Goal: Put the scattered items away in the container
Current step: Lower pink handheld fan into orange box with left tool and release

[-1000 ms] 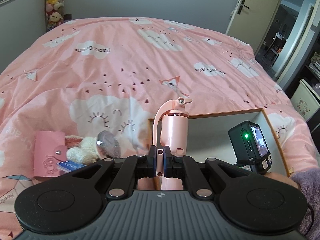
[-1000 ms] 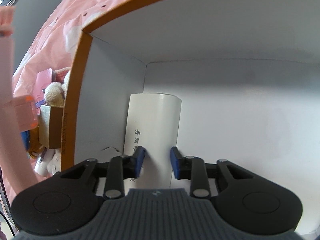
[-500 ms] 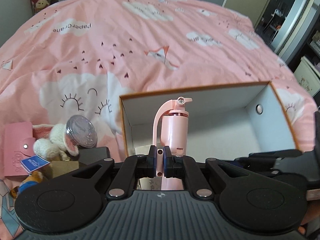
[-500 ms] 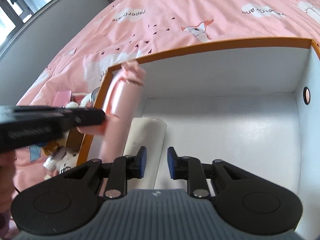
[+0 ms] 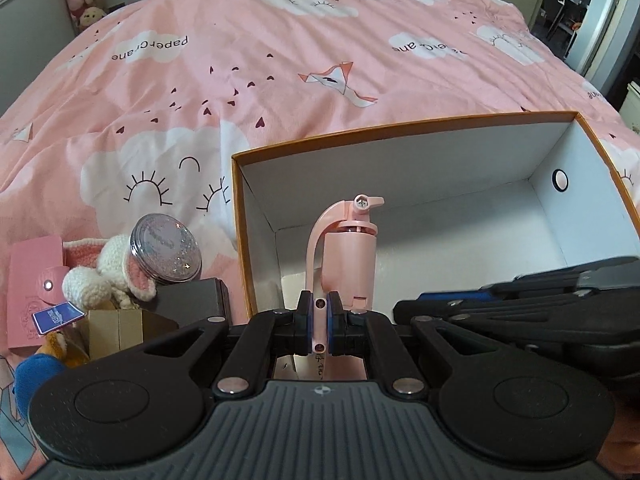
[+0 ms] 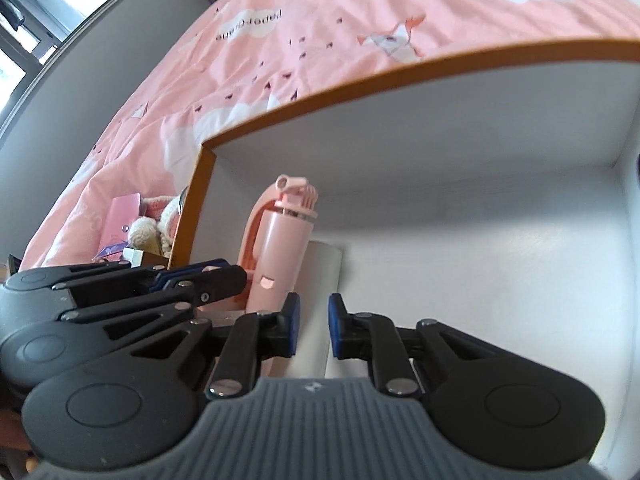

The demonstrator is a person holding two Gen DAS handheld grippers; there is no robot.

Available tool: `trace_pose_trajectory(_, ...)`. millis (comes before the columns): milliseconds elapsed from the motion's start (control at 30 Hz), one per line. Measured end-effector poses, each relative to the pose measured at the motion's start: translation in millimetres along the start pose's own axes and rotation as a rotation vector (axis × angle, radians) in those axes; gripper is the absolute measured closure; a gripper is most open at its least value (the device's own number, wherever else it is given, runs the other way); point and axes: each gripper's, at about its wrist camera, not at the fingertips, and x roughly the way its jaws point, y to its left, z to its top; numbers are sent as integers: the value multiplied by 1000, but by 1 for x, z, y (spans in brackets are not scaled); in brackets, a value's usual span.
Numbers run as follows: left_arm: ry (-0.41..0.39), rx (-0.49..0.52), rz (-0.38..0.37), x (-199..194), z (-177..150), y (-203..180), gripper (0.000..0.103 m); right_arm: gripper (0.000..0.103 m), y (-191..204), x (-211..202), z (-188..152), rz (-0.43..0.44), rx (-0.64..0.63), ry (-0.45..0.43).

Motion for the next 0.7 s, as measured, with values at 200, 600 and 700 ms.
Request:
trace_pose_trajectory(200,11,-44,-105,-3,1,9,87,93,-2,11,2,9,37,25)
trace_pose_trajectory(600,-78,7,-98,-49,-8,27,86,90,1,-2,-2,-1,53,-2)
trace_pose_trajectory(700,-92,5,-81,-56,-9,34,86,90,10,-14,-3,16,38,-24)
